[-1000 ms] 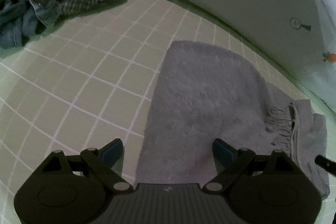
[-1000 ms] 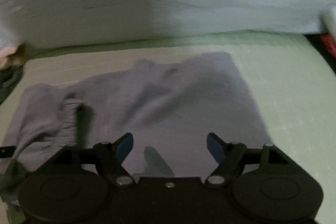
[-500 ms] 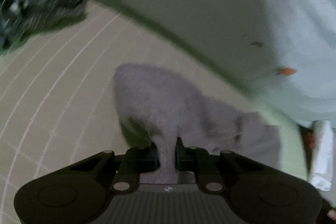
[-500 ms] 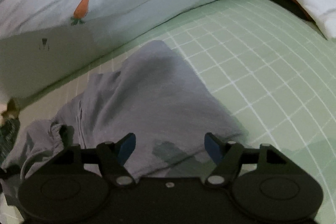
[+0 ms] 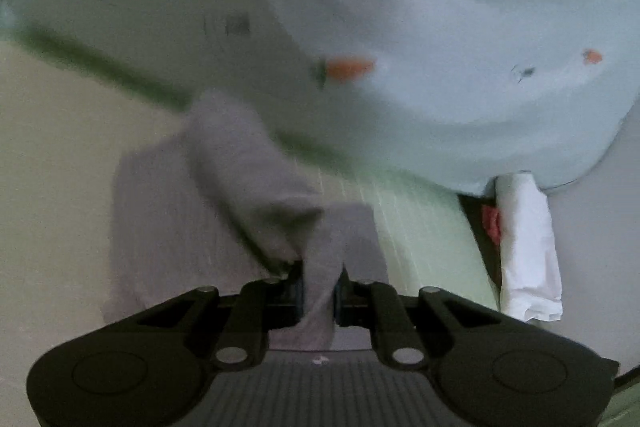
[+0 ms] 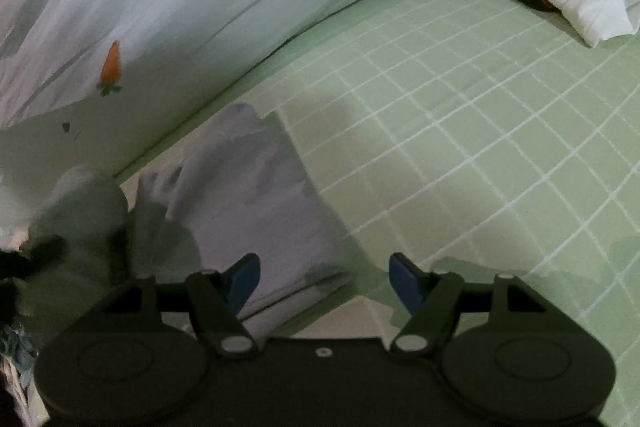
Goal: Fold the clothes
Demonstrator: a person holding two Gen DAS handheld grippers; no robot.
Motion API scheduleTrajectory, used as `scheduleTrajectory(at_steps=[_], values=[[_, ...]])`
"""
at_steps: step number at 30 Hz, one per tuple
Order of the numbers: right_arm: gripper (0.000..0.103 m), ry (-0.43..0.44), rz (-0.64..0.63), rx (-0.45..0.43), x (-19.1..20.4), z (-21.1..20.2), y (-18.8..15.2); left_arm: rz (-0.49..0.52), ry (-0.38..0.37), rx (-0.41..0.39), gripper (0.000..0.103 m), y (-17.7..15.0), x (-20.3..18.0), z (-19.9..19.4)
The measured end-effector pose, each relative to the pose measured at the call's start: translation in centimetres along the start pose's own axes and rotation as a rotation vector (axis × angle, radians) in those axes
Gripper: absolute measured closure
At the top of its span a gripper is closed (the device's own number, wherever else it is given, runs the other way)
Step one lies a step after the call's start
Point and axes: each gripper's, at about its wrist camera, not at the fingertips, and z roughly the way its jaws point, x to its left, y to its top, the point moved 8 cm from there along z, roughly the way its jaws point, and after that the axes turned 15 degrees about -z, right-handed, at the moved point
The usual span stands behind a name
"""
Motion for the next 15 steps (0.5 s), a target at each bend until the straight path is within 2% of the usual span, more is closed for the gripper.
scheduleTrajectory(at_steps=[3,5,7,9,12,15], values=[[0.03,0.006,0.003,-0.014,-1.1,0.5,1.4,-0.043,0.063,0.078,0.078,-1.7,0.7,3.5],[0.03,0.009,0.002,-0.022,-1.7,1.0,2.3,-0.062,0.067,0.07,0.074,-2.0,1.0,3.3],[0.03,0.043,-0.023,-0.008,-0.9,1.3,2.6,-0.093,0.038,0.036,0.049,-1.8,1.0,2.2],[0.03,0.076,-0.049,0.006,-0.1,1.7,2.8,-0.123,0.006,-0.008,0.031,-1.4,1.1,0.6],[0.03,0.136,-0.098,0.033,2.0,2.4,2.6,-0.147,-0.009,-0.066,0.026,-0.8,1.4,-1.3],[0.03,0.178,-0.148,0.042,4.2,3.2,2.9,-0.147,0.022,-0.119,0.02,-0.3,2.3,-2.8]])
